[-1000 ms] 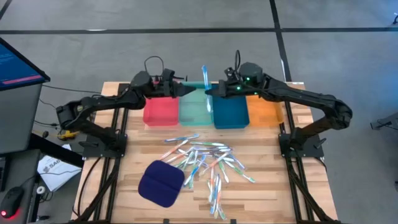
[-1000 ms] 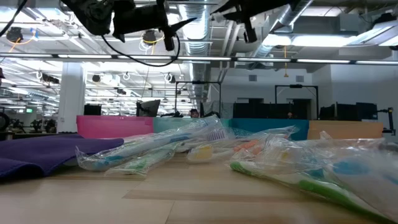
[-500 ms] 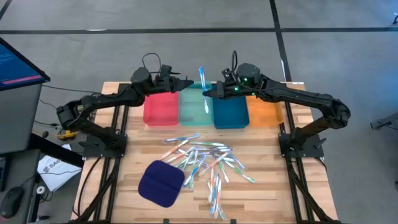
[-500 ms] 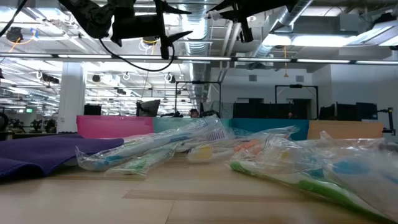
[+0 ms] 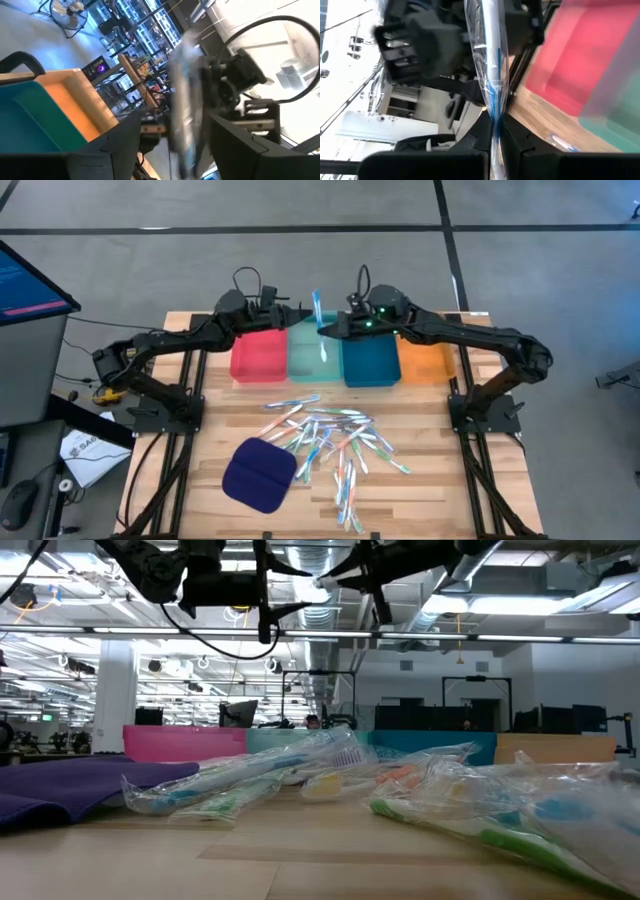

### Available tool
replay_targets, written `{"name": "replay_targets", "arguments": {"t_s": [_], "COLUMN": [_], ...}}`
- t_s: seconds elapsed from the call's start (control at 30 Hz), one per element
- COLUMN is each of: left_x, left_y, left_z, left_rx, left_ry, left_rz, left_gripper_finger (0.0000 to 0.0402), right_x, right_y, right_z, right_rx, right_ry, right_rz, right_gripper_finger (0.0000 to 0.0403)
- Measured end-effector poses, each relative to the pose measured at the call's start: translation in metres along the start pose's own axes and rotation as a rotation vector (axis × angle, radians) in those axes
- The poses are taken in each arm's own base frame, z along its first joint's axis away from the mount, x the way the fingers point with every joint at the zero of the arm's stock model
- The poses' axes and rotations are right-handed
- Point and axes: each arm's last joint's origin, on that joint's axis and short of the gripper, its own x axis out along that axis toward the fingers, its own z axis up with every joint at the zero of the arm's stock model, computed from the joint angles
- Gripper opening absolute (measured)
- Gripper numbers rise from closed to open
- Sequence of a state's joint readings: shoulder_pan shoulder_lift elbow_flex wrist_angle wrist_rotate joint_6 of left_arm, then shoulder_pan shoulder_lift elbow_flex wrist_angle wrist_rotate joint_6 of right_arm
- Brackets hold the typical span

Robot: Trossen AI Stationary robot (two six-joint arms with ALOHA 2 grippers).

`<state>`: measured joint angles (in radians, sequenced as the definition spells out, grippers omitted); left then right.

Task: Pick & Place Toothbrushes
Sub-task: Put the blue toothbrush into the red bin

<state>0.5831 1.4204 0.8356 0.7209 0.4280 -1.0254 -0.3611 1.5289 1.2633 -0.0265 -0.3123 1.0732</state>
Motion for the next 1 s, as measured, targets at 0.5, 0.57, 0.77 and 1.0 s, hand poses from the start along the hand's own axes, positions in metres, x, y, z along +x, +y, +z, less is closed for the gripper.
{"name": "replay_targets", "arguments": {"t_s": [0.5,0.57,0.77,1.0], "left_x": [0.0,0.0,0.0,0.0], "left_y": [0.0,0.0,0.0,0.0], "left_z": [-0.001,-0.001,-0.001,-0.001], "left_rx": [-0.004,-0.004,-0.005,-0.005], "left_ry": [0.027,0.033,0.037,0.044], "left_rz": [-0.012,-0.016,-0.018,-0.023], "left_gripper_finger": [0.0216,0.0216,0.0204,0.0177], "right_x": [0.023,0.023,0.021,0.02], "right_y": [-0.014,-0.013,-0.014,-0.015], "right_z": [0.003,0.004,0.008,0.012], "right_rx": [0.045,0.042,0.045,0.053], "right_ry": [0.006,0.003,-0.014,-0.026], "right_rz": [0.041,0.045,0.054,0.053], "right_gripper_finger": [0.0011,0.0011,0.0011,0.0011]}}
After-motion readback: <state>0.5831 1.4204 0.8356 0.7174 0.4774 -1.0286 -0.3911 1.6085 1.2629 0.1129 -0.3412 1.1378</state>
